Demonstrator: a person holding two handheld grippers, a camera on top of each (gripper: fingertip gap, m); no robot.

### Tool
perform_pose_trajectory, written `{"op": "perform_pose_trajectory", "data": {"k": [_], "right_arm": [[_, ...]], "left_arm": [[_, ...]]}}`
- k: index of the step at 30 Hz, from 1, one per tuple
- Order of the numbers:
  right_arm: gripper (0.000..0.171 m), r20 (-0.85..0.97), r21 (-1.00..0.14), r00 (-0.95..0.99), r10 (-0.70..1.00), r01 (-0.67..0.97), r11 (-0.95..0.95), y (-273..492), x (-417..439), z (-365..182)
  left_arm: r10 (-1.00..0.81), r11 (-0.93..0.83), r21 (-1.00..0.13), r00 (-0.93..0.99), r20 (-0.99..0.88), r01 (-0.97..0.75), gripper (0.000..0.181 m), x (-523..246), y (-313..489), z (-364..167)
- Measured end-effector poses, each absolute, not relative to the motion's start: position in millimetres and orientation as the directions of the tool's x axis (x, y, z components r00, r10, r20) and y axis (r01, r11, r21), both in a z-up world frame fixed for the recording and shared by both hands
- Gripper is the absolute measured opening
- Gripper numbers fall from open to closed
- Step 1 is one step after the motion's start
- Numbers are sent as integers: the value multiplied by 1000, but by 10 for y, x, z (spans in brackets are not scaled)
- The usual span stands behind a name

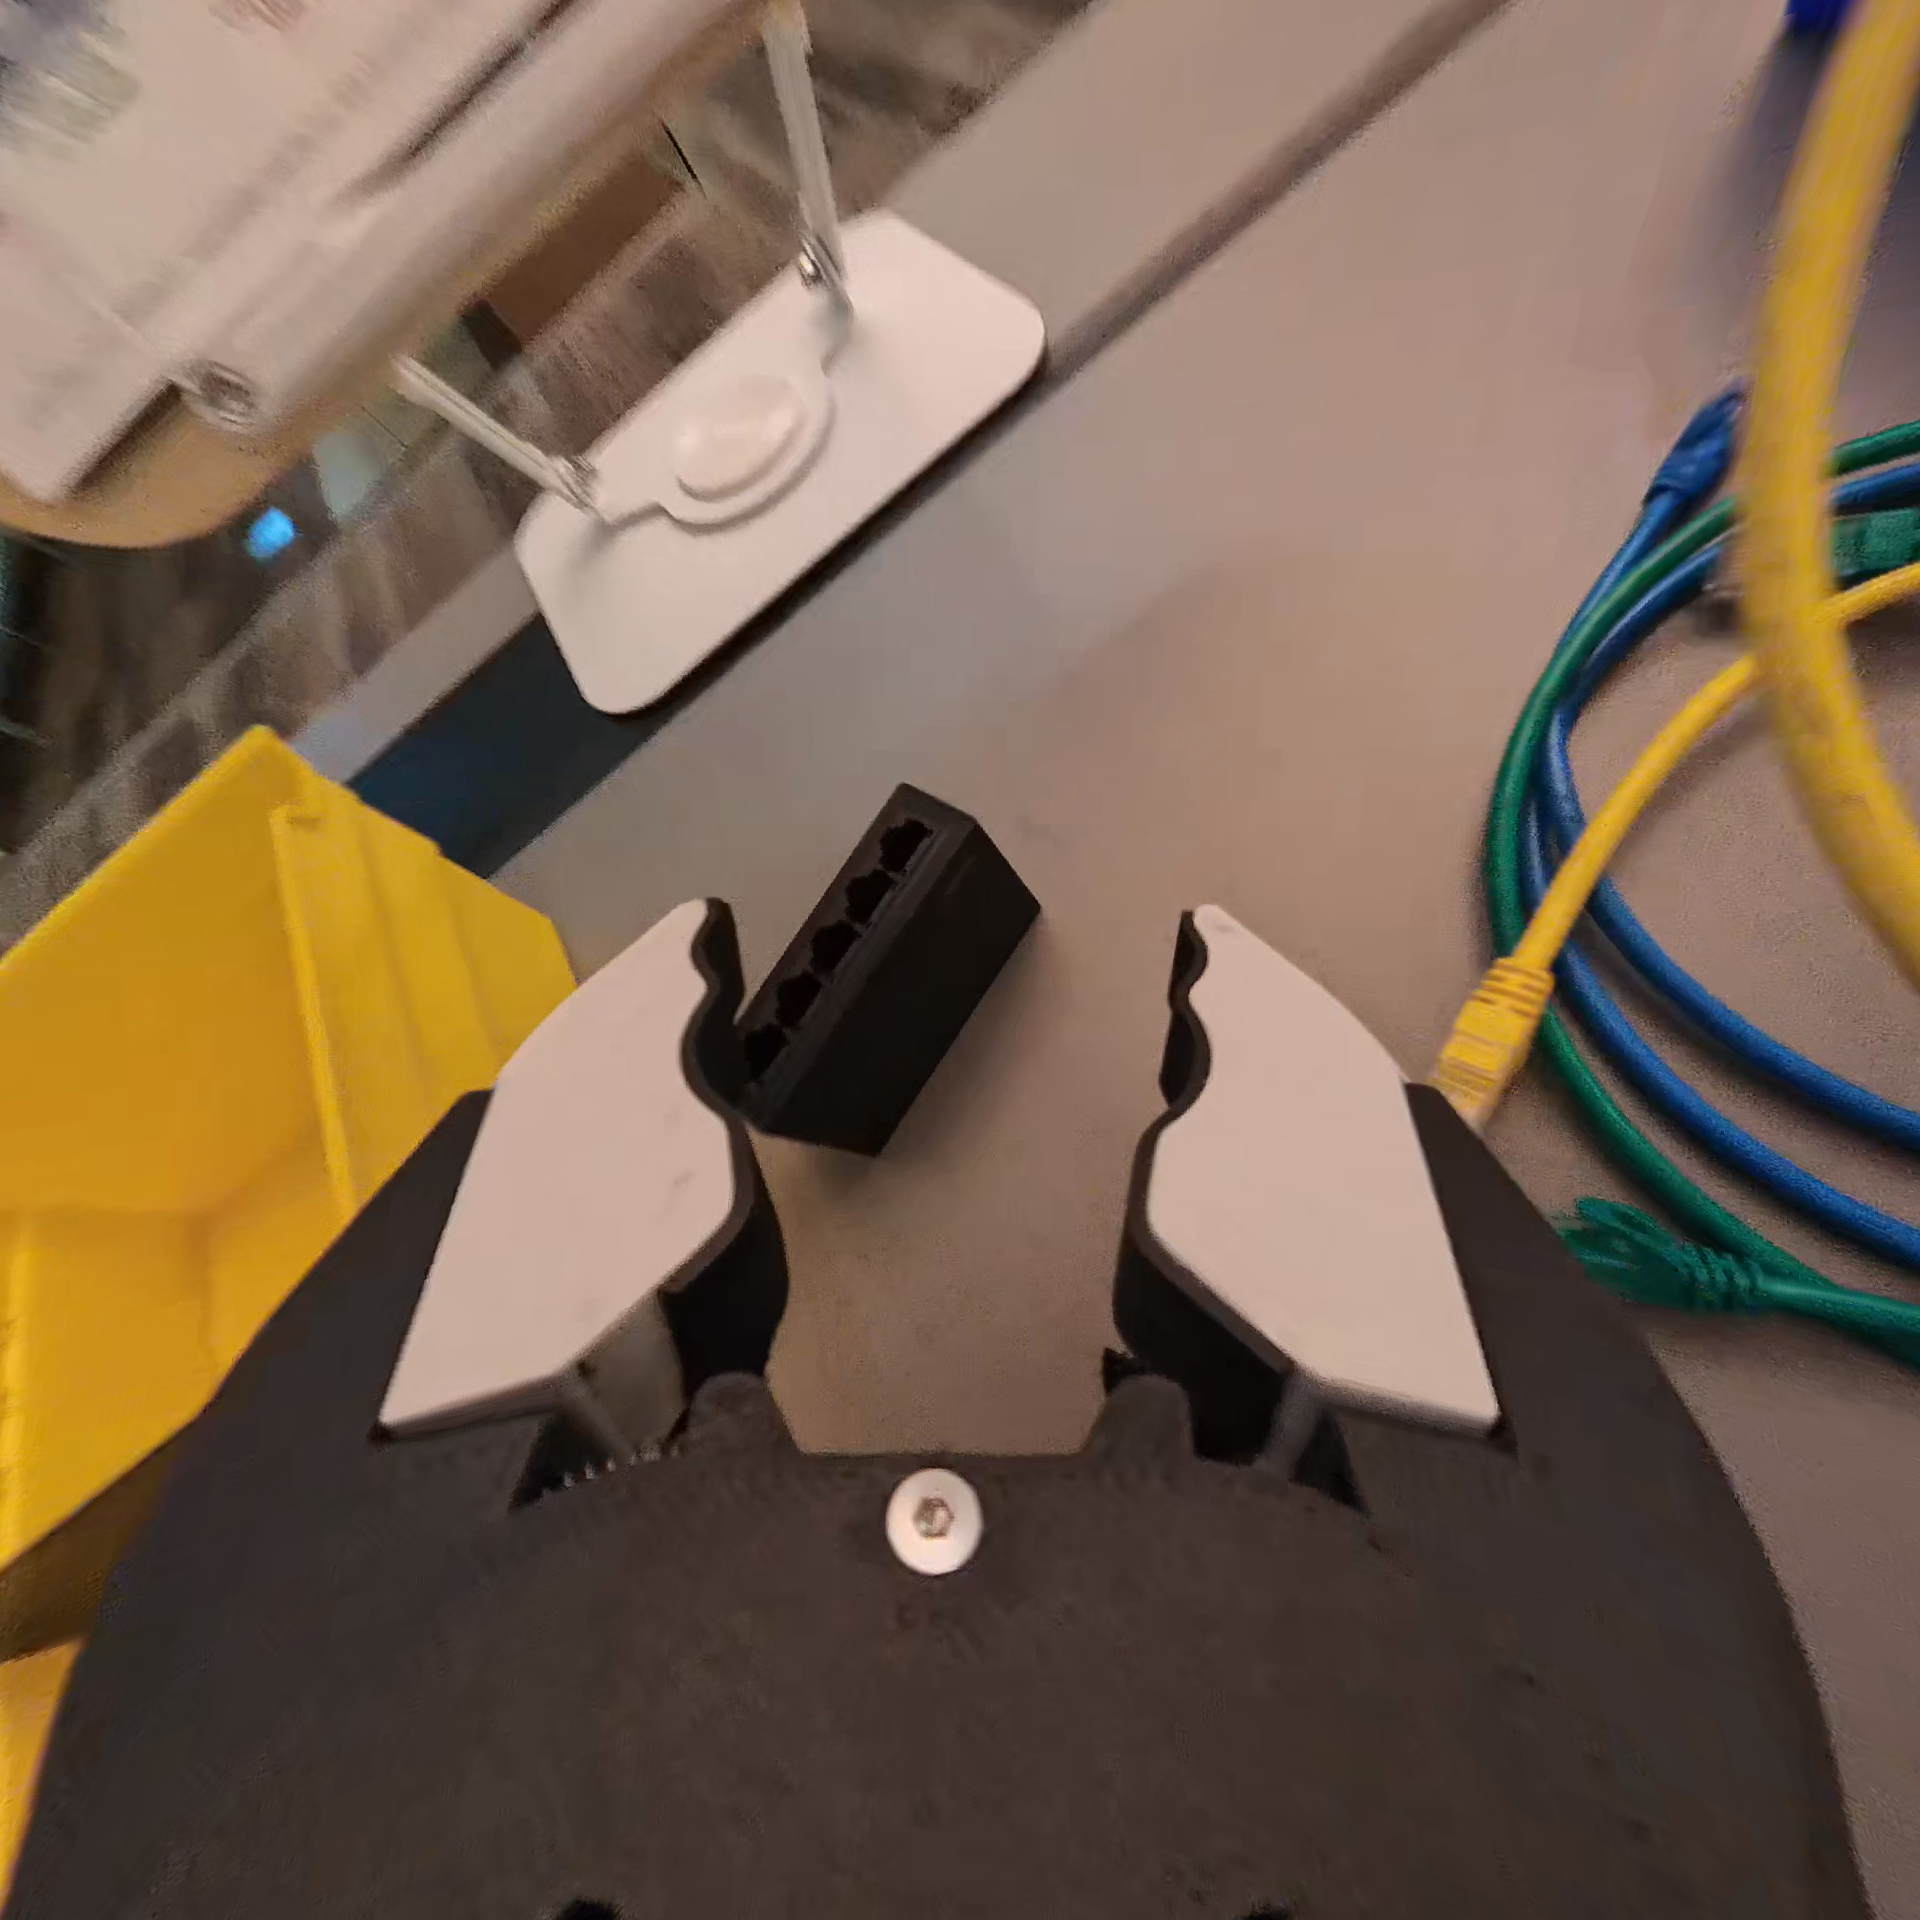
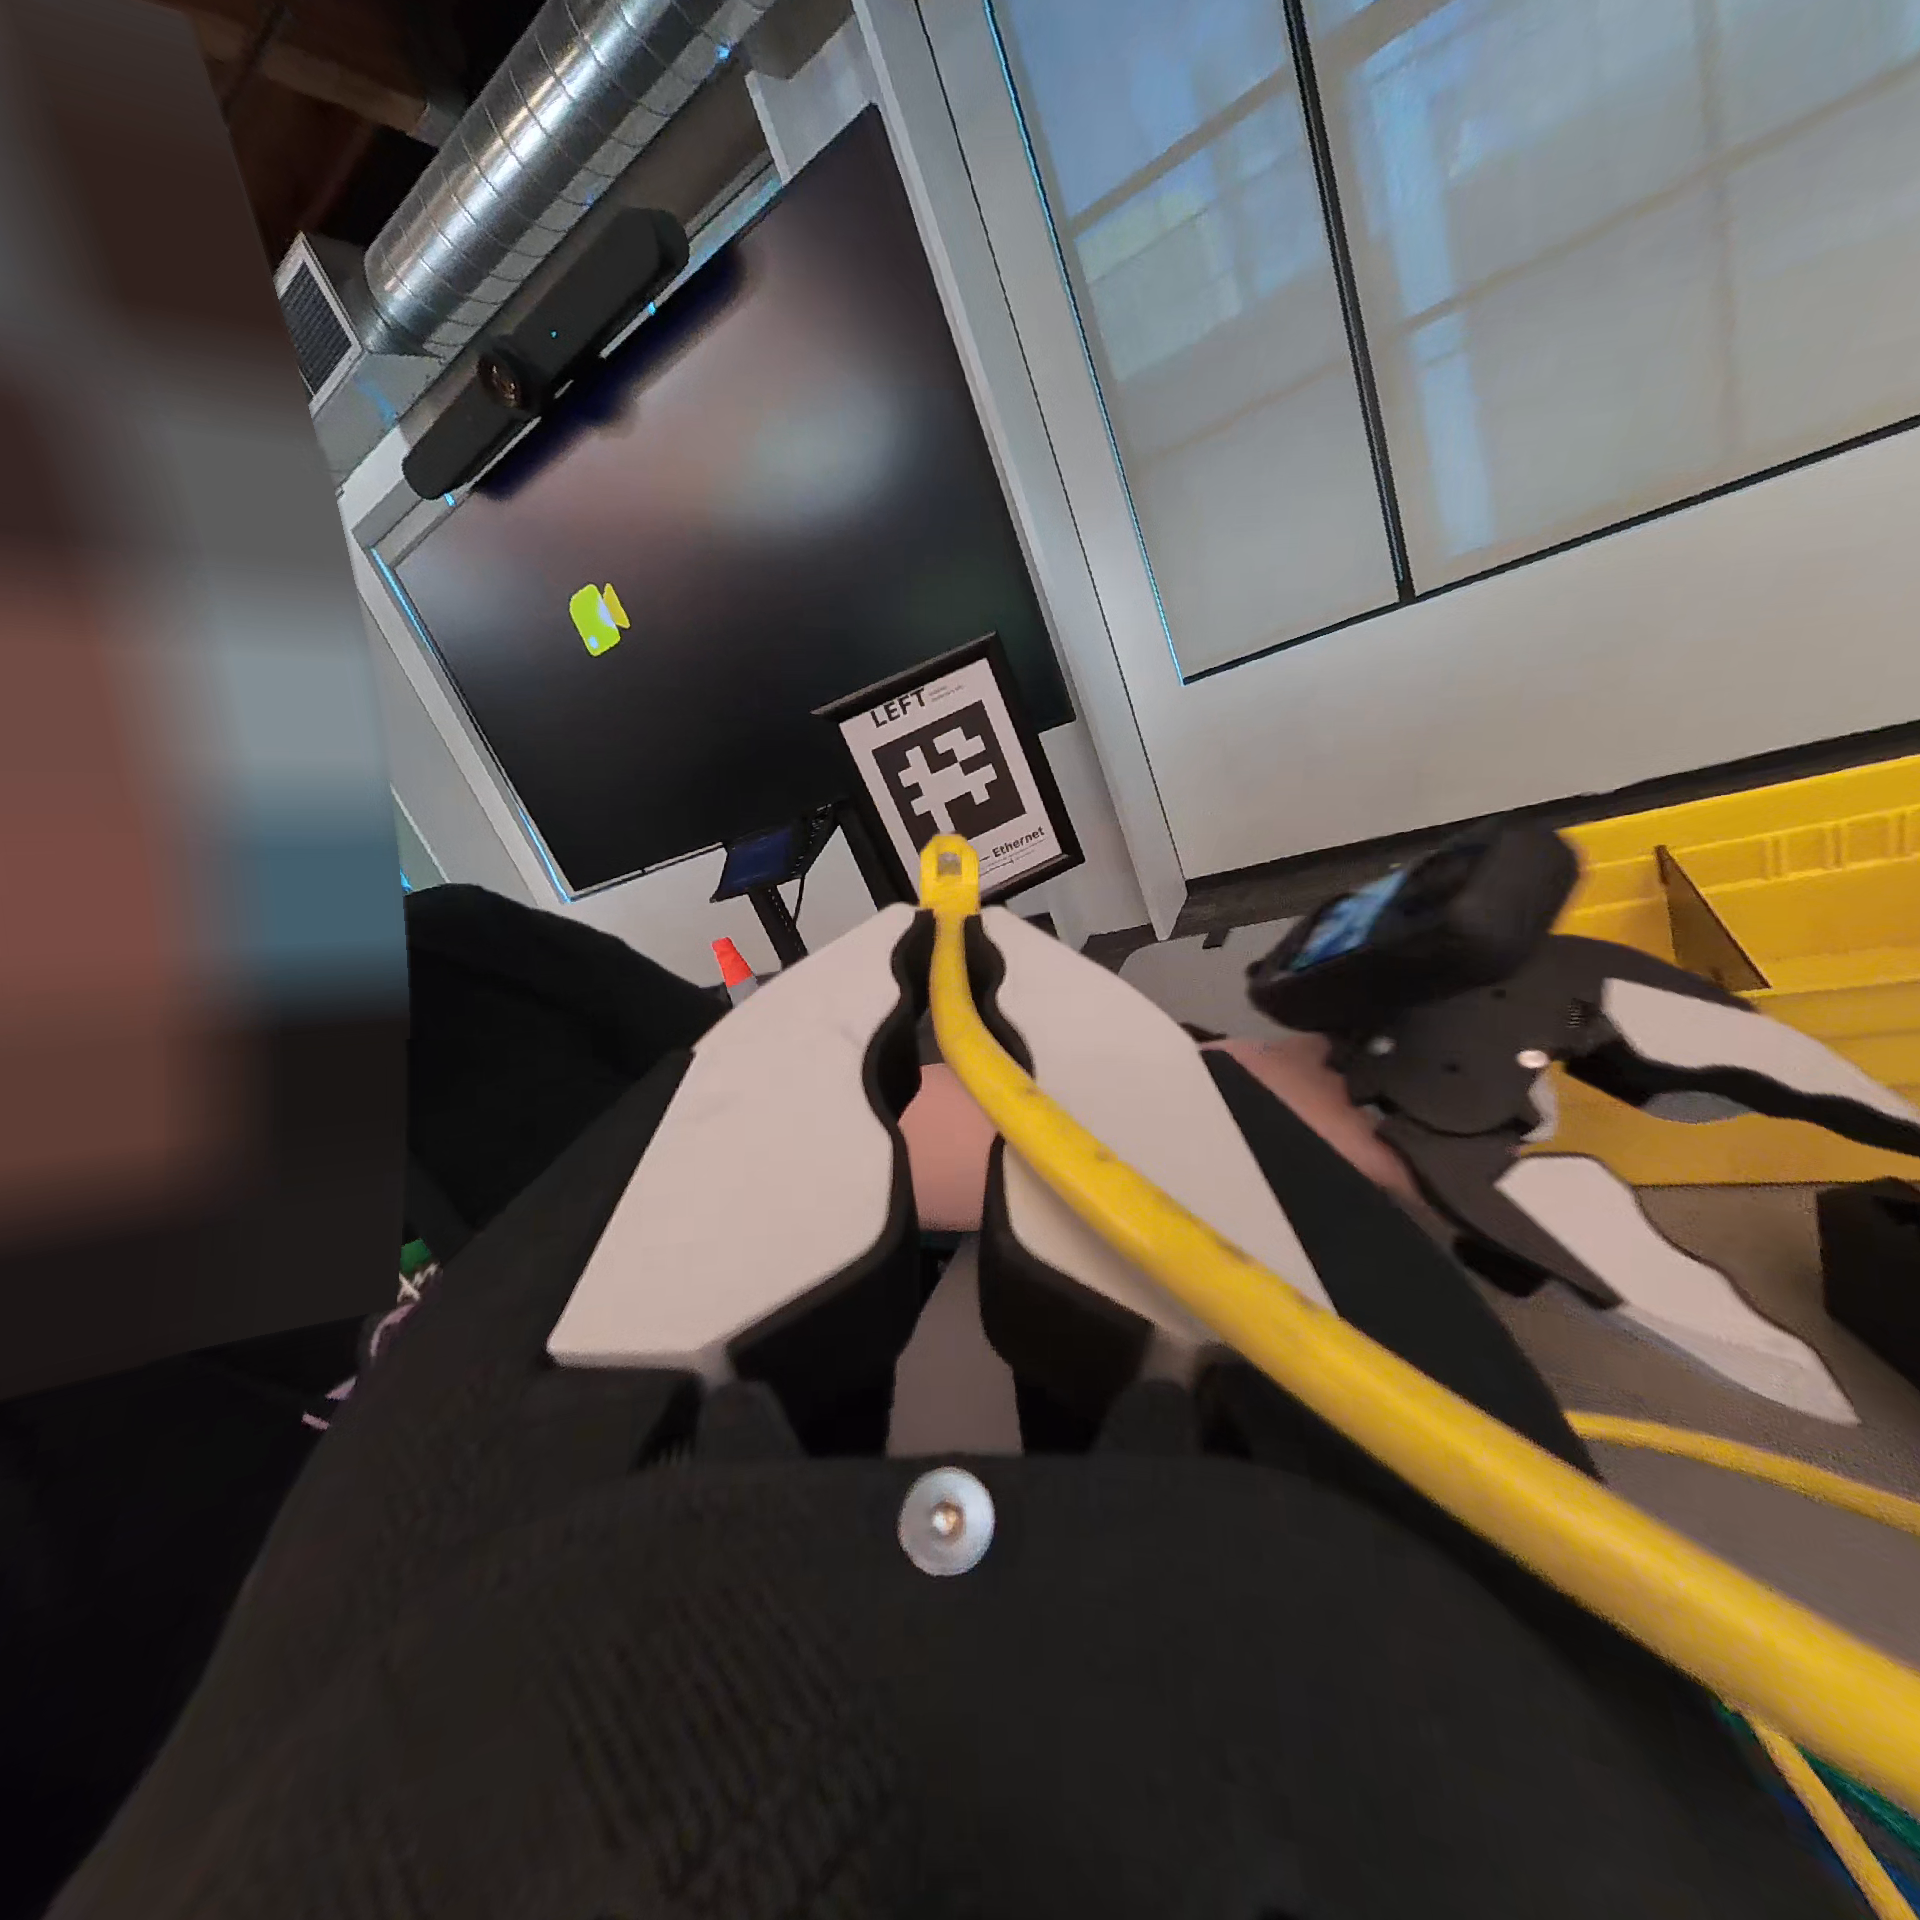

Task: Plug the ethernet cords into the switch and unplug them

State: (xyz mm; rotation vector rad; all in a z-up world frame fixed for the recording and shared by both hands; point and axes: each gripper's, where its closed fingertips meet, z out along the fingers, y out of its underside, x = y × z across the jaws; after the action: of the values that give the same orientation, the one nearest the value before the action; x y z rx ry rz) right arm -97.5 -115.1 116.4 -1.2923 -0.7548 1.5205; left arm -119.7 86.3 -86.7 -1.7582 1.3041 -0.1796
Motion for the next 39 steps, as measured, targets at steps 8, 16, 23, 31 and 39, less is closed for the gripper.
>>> {"op": "perform_pose_trajectory", "data": {"k": [8,16,23,31,39], "right_arm": [[7,-352,-894,19,936,-302,-331,-1170,-859,1231],[7,-344,-898,7,939,-295,-327,-1211,-813,1256],[7,-345,-897,23,938,-303,-323,-1212,-766,1272],[7,-337,-901,52,940,-309,-305,-1176,-725,1272],[7,-350,-902,70,934,-295,-316,-1119,-750,1203]], "left_arm": [[-859,-79,-324,229,-458,-943,53,-1374,1255,-1247],[-896,-183,-332,295,-331,-926,35,-1305,1082,-1315],[-919,-284,-525,384,-90,-803,34,-1034,739,-1267],[-844,-218,-774,513,-157,-595,53,-1144,837,-1343],[-850,-190,-755,490,-193,-627,34,-1057,808,-1483]]}}
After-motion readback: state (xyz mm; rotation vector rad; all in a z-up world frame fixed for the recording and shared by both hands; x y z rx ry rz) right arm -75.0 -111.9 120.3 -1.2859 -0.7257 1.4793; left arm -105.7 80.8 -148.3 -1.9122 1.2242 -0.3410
